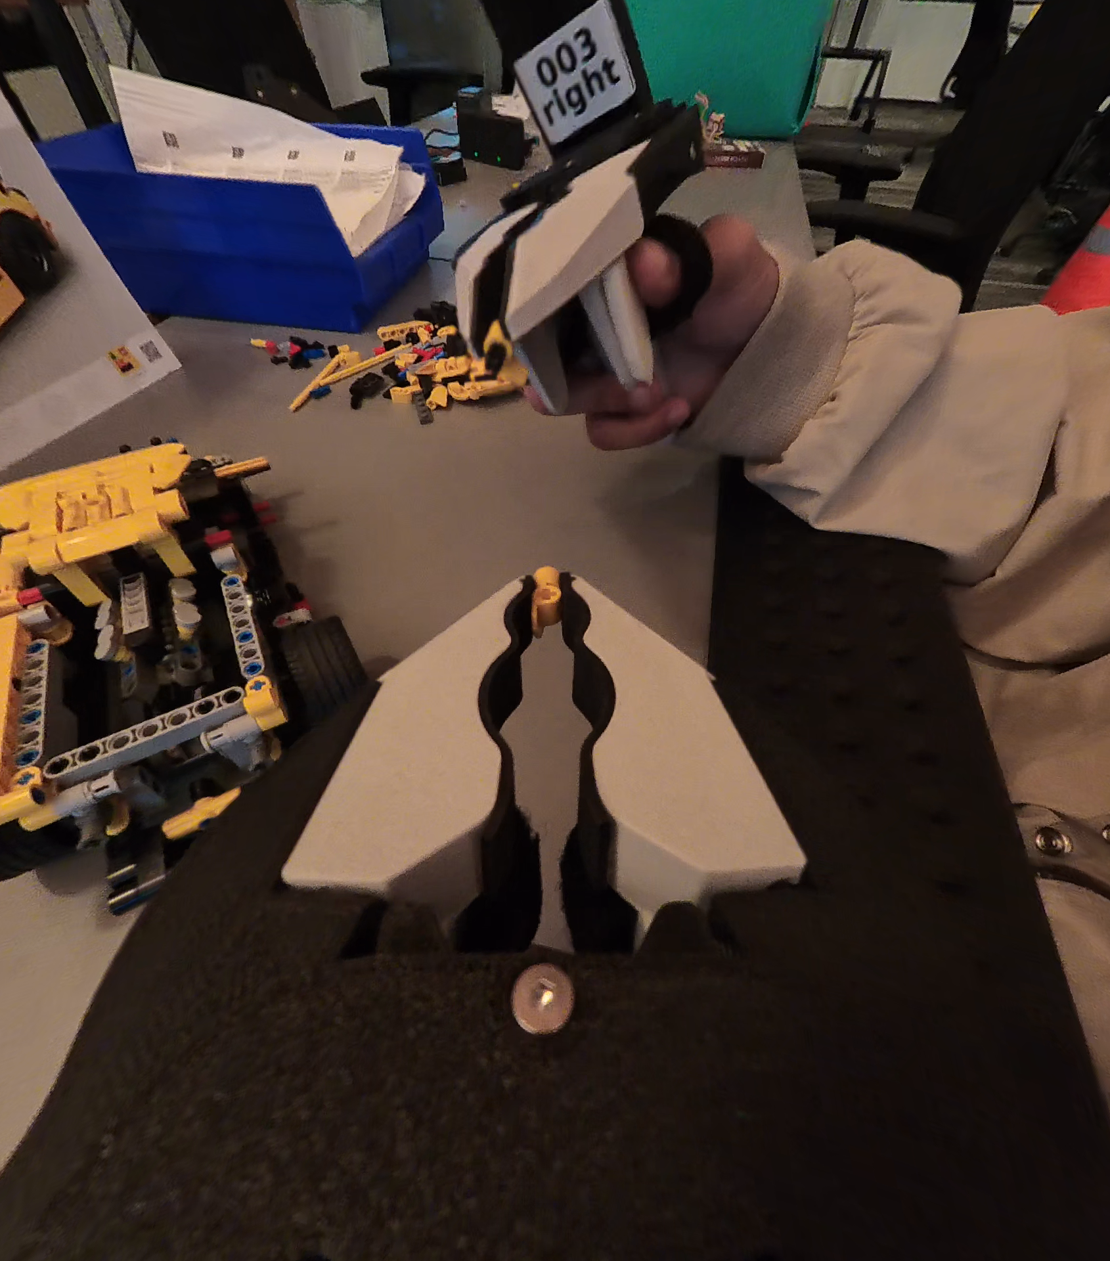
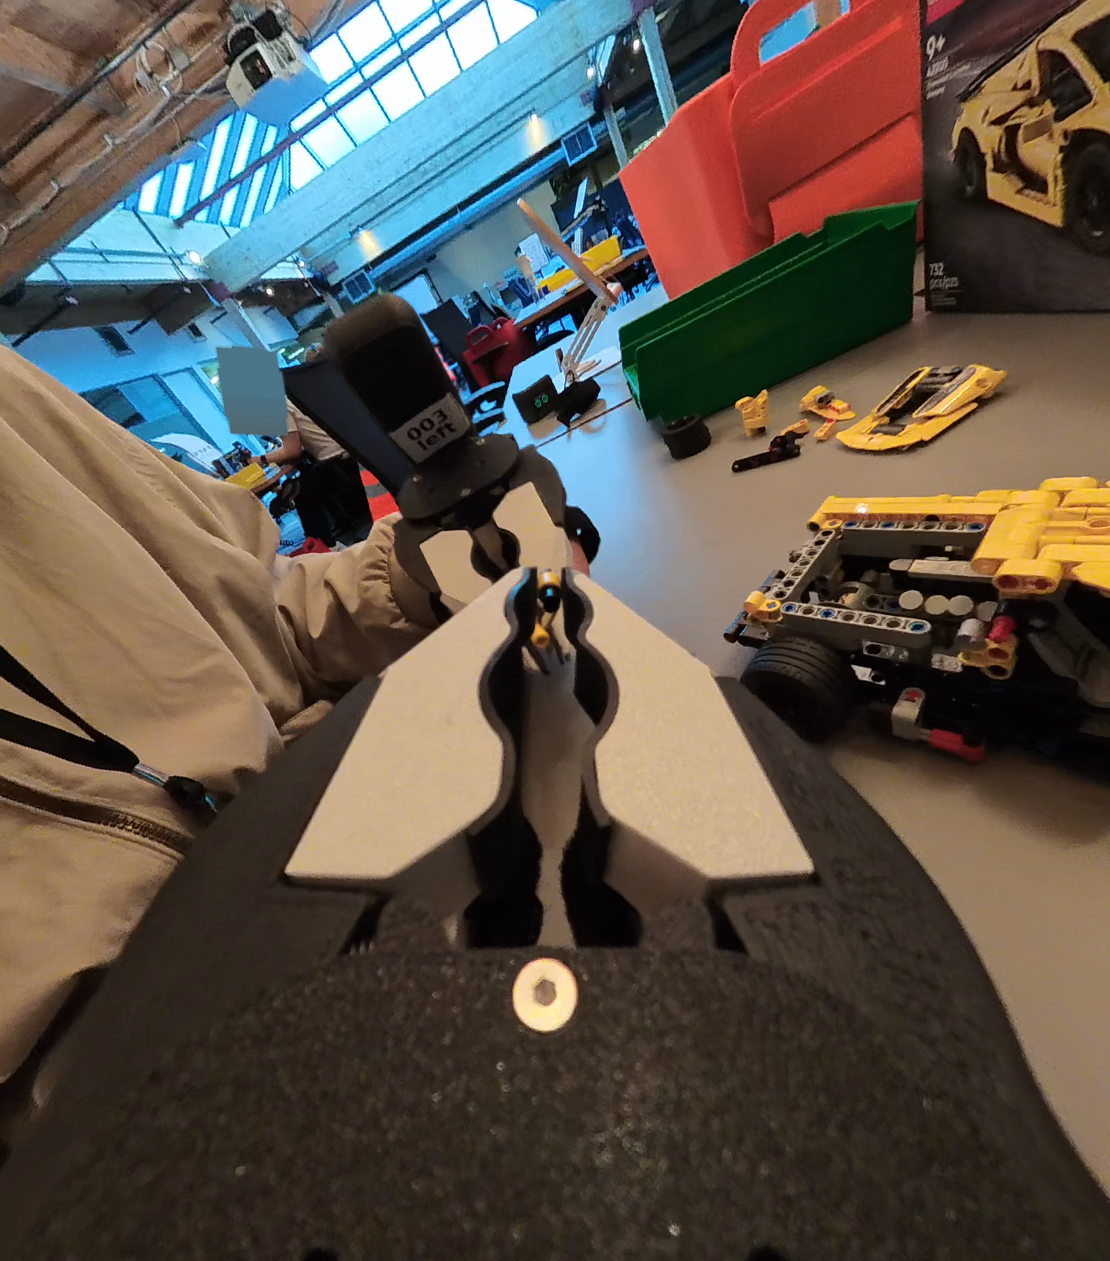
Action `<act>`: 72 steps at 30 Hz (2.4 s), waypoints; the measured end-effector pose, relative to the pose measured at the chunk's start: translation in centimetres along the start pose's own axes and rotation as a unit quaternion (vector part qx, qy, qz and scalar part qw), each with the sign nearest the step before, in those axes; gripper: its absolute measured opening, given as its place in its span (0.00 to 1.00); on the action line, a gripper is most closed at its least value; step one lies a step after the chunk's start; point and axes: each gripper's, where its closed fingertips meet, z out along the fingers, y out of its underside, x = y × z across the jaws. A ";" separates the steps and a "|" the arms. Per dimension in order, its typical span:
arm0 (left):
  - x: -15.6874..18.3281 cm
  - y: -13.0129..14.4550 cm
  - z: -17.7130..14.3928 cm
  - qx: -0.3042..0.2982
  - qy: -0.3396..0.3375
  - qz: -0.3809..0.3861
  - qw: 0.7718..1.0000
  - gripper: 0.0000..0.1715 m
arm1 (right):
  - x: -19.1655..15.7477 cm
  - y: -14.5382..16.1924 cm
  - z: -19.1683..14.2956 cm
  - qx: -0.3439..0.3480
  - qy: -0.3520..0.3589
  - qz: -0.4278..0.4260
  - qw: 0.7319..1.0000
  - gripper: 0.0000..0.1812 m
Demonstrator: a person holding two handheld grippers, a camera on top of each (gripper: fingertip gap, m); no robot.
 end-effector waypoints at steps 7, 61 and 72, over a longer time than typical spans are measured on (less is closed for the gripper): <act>-0.2 3.1 1.0 -0.083 -0.010 0.011 0.996 0.04 | 0.6 -0.1 -0.3 0.007 0.011 0.011 1.000 0.03; -4.8 -9.0 7.6 0.110 0.151 -0.219 0.958 0.01 | 4.4 -4.6 -4.9 0.160 0.091 0.076 0.980 0.03; -4.2 -10.5 5.9 0.163 0.177 -0.225 0.944 0.00 | 2.3 -5.4 -5.6 0.183 0.030 0.056 0.981 0.08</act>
